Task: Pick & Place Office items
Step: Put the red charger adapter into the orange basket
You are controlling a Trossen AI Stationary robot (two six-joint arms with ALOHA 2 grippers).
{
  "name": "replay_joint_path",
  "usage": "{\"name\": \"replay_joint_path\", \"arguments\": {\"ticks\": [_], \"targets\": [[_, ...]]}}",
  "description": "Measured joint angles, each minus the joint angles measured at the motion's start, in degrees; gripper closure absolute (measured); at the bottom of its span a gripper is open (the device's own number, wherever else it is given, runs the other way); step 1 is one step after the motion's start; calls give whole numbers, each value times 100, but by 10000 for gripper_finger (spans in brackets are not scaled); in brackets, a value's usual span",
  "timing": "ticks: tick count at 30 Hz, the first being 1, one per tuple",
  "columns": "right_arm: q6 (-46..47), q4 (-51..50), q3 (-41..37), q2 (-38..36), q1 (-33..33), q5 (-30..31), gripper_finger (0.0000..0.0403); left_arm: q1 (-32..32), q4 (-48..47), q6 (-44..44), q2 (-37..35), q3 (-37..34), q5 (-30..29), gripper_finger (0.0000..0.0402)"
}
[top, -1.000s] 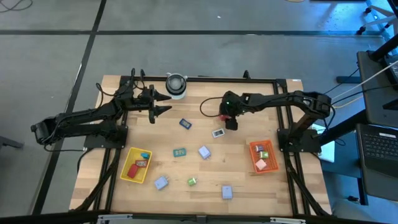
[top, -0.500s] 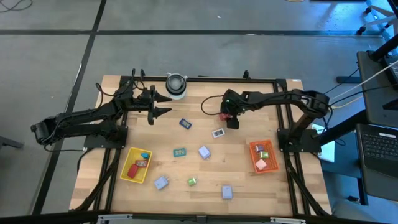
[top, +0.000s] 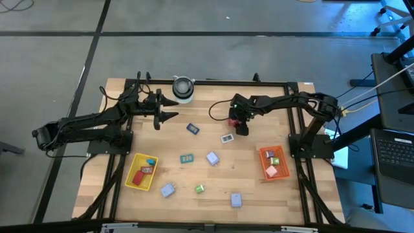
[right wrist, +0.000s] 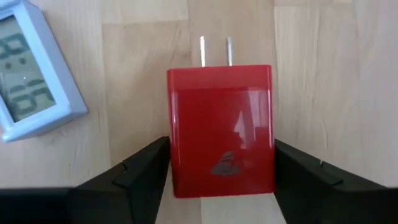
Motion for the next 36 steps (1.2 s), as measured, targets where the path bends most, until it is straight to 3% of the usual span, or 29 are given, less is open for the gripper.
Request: {"name": "replay_joint_path", "arguments": {"ticks": [5,22,25,31,36], "targets": [[4,-96,198,14,8,-148,193,0,0,13,0,0,0,164],[169,-918,938,8,8,-1104,193,0,33,9,-41,0,116,164],[175,-1099,1225,8,34,-1246,193,6,37,10,-248,0,393,164],[-54,-1529,2036,-65,202,-1365,193,9,-6,10,-880,0,409,164],[-183,-2360,2620,-238,229,-1008,193,9,-446,11,-1317,0,320,164]]}}
